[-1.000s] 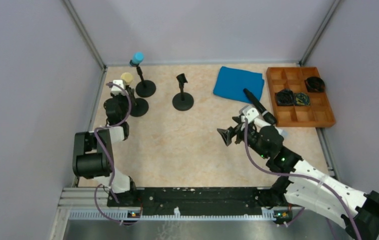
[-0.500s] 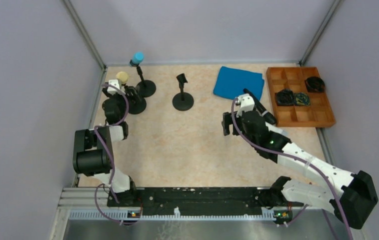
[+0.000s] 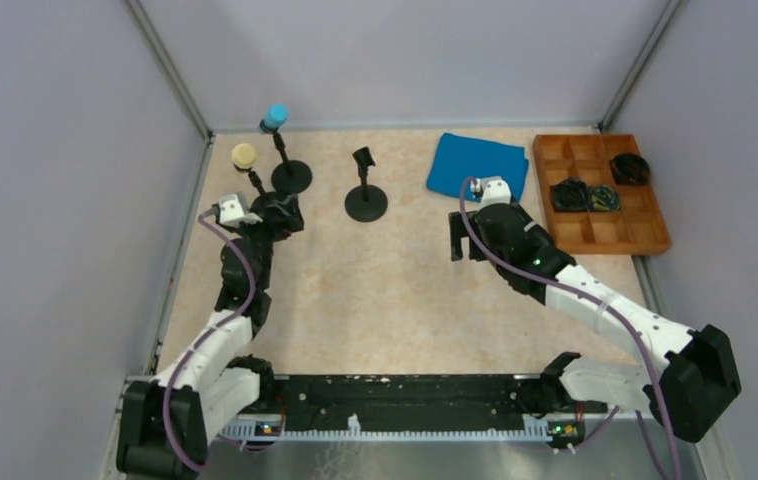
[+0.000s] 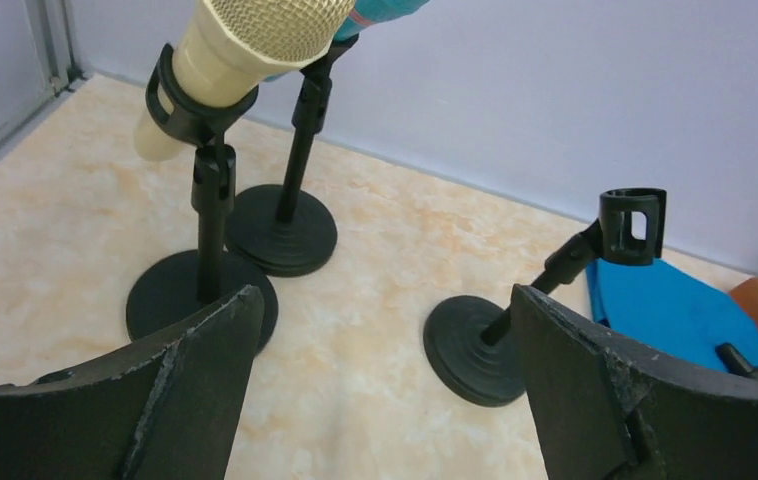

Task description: Attach the microphones to the stand

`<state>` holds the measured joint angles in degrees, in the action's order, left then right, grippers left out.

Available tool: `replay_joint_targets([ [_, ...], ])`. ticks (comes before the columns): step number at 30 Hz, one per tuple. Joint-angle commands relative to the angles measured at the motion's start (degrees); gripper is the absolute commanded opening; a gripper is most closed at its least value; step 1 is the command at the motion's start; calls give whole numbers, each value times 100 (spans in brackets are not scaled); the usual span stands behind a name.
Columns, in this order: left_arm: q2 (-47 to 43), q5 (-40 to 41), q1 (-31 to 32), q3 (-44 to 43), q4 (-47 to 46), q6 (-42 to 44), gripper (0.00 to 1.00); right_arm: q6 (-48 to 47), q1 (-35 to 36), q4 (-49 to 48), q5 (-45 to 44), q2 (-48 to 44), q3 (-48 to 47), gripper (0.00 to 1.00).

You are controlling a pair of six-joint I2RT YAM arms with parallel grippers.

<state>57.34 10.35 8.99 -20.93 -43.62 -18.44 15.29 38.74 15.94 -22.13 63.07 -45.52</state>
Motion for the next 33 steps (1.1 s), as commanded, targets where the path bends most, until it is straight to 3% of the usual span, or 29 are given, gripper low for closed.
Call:
replay_joint_targets([
  [1,-646,-19,123,192,1472,-970,99,295,-99,544,91,265,-539,90],
  [9,-457,-1499,334,72,2785,-1594,99,547,-109,973,528,627,-902,96],
  [15,109,-1769,428,-332,3700,-1930,99,757,-109,906,597,401,-683,98],
  [23,-320,-1331,647,-75,3410,-1739,99,969,-105,861,416,262,-488,99],
  [33,556,-1088,1860,-714,2443,-578,99,657,-110,245,312,-375,-99,99],
])
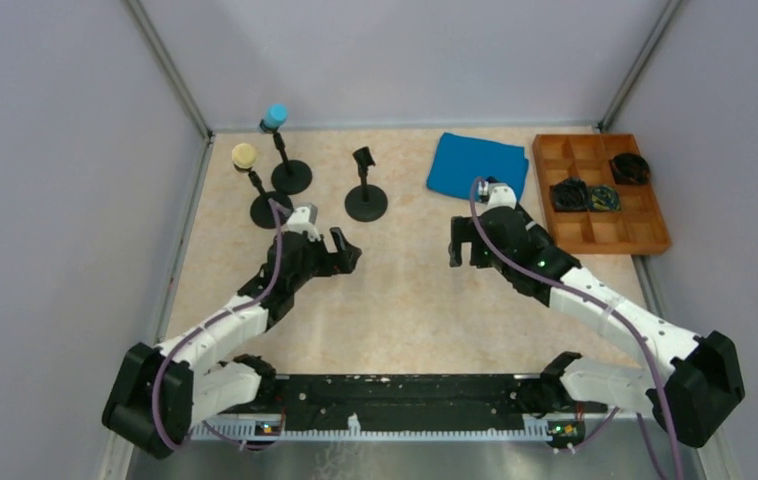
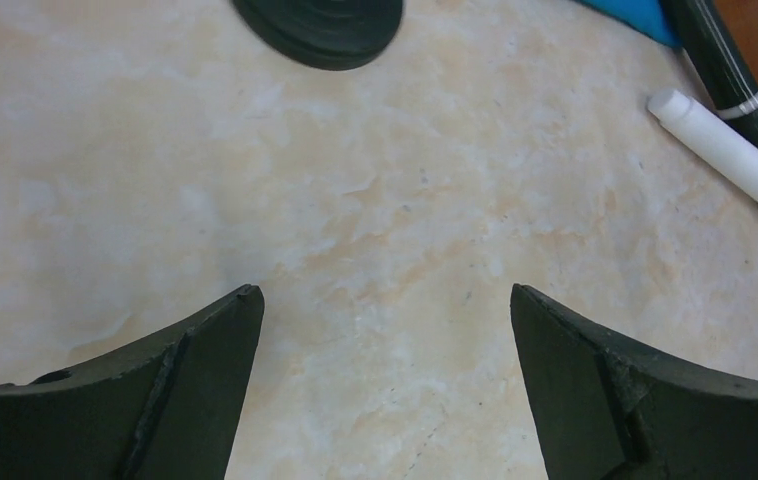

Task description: Attach the microphones to the stand

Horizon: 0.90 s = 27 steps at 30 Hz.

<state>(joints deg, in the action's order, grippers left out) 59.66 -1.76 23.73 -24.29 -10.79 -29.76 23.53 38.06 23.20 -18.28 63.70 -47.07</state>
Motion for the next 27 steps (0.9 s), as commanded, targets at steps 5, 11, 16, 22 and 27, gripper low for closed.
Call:
replay_joint_targets([
  [5,755,-210,518,-263,-2152,1006,99,-469,-43,-703,295,-883,299,99],
  [11,1455,-431,519,-570,-2817,1760,99,-692,-42,-855,607,-1508,659,98],
  [16,2121,49,500,-512,-4121,2026,99,-763,-44,-980,882,-1740,815,96],
  [22,3277,-379,494,-969,-5482,2894,99,-819,-36,-844,1131,-1756,674,96],
  [27,4014,-394,220,-1382,-6077,3033,98,-729,-38,-791,1073,-1981,770,96],
])
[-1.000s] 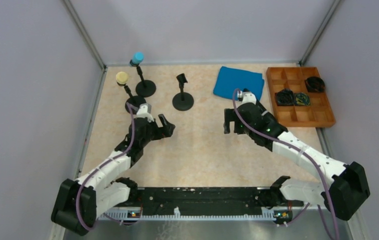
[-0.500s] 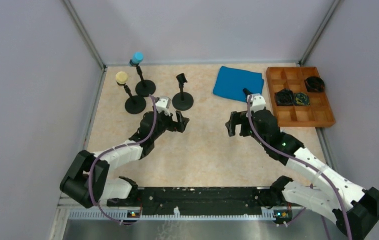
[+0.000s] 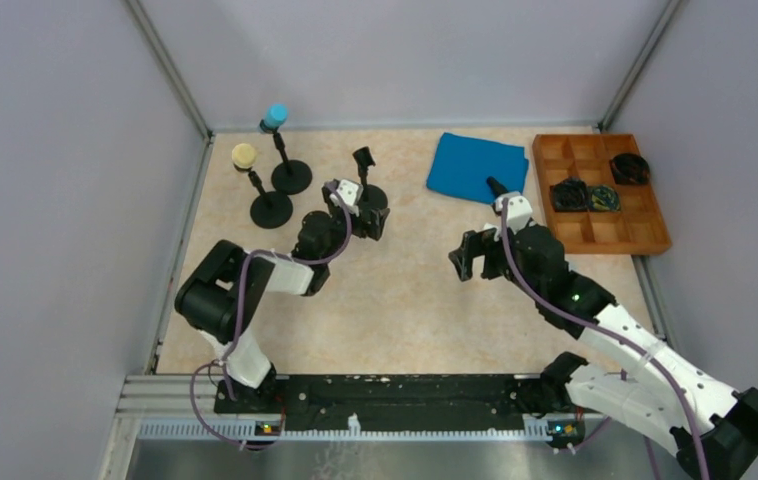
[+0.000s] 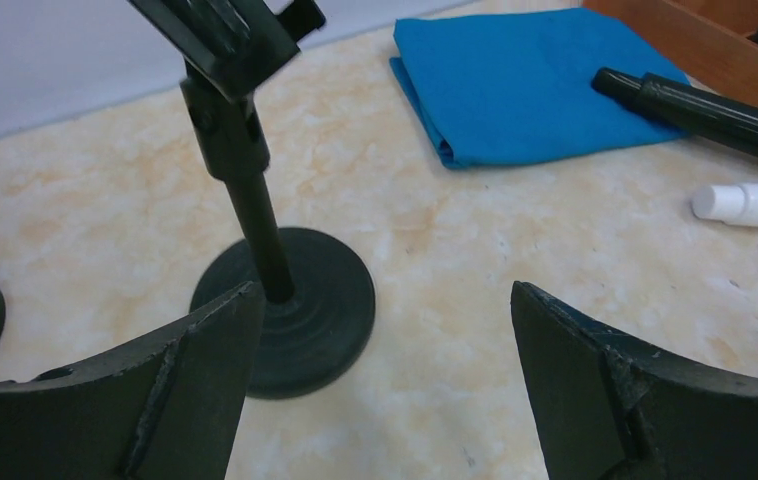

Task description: Attach the microphones to the stand

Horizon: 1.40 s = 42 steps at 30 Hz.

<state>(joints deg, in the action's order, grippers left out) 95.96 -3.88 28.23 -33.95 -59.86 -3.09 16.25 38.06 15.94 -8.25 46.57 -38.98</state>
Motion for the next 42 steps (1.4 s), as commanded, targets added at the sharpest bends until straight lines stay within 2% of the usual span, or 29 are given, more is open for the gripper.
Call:
replay_joint_targets([
  [1,515,-263,-321,-519,-1229,334,98,13,-38,-65,69,-304,-24,95],
  [7,1243,-1577,-924,-992,-1811,-243,90,16,-42,-15,62,-348,-39,95],
  [12,1587,-2211,-1064,-1501,-1660,-174,84,13,-41,-41,71,-303,-48,95],
  [18,1936,-2406,-1081,-2071,-1353,4,74,26,-38,-65,65,-228,-65,95],
  [23,2064,-2445,-1109,-2340,-1036,53,57,62,-40,-22,13,-261,-57,94],
  [28,2030,-2595,-1100,-2210,-1080,63,54,52,-43,-43,-25,-258,-53,94],
  [31,1961,-2638,-1102,-2074,-1107,68,41,37,-44,-63,-35,-233,-66,94],
  [34,1871,-2706,-1100,-1982,-1099,72,23,20,-43,-86,-52,-212,-74,94],
  [37,1713,-2814,-1100,-1860,-1078,70,9,23,-45,-98,-113,-201,-92,94],
  [39,1525,-2995,-1094,-1742,-1014,87,3,65,-42,-102,-236,-194,-95,94],
  [42,1063,-2958,-986,-1343,-869,70,0,255,-36,18,-683,-24,-168,92],
])
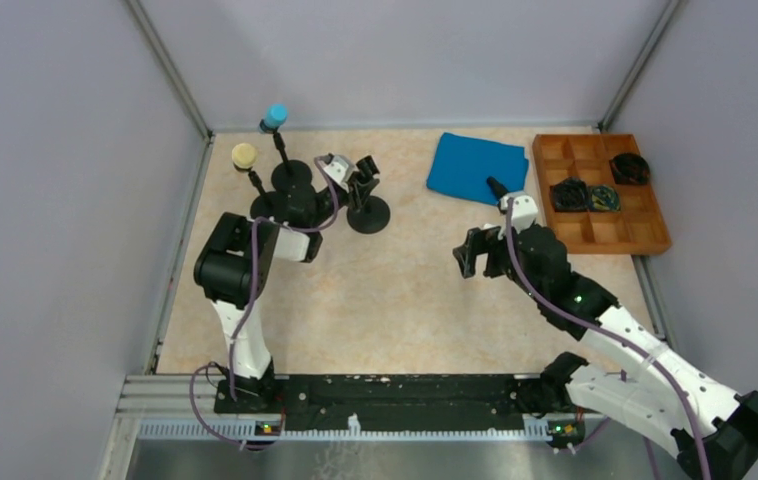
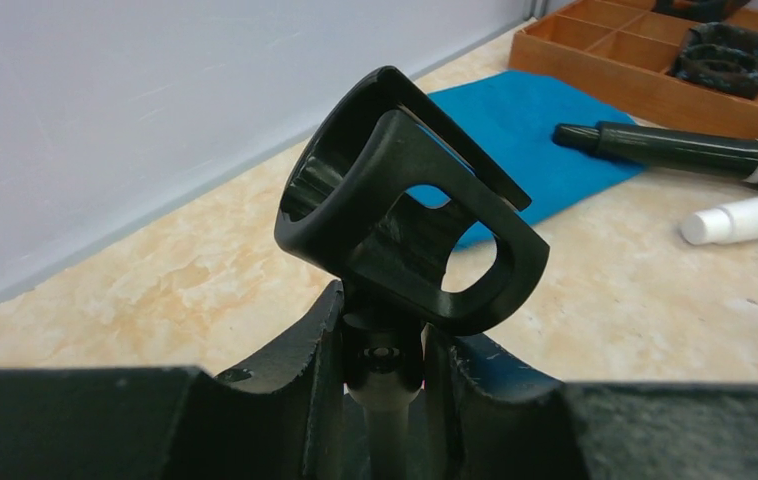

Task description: Attach the microphones to the stand

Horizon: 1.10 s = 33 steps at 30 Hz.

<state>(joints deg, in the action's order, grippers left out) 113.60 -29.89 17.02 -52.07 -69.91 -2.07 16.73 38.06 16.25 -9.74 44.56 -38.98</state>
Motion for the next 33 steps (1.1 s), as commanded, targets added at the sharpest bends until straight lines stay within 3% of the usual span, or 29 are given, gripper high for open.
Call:
replay_joint_targets([
  [1,-893,-319,201,615,258,-8,0,235,-45,95,-684,289,-260,92],
  [6,-2036,47,719,1449,940,-33,0,272,-374,859,-974,1159,-930,93],
  [12,-3107,408,1170,2664,1169,-581,0,582,-1713,1090,-12,1885,-1233,95],
  [17,-3692,584,1350,3390,1257,-676,1,825,-2025,1146,-146,2300,-1343,96],
  [21,-3981,420,1374,3507,1649,-571,10,880,-2405,814,240,2771,-1436,96],
  [29,-4032,553,1375,3435,1759,-519,32,1018,-2698,265,-62,3618,-1921,95],
  [33,-3995,498,1377,3362,1903,-519,42,226,-2709,345,-615,4221,-2408,93],
])
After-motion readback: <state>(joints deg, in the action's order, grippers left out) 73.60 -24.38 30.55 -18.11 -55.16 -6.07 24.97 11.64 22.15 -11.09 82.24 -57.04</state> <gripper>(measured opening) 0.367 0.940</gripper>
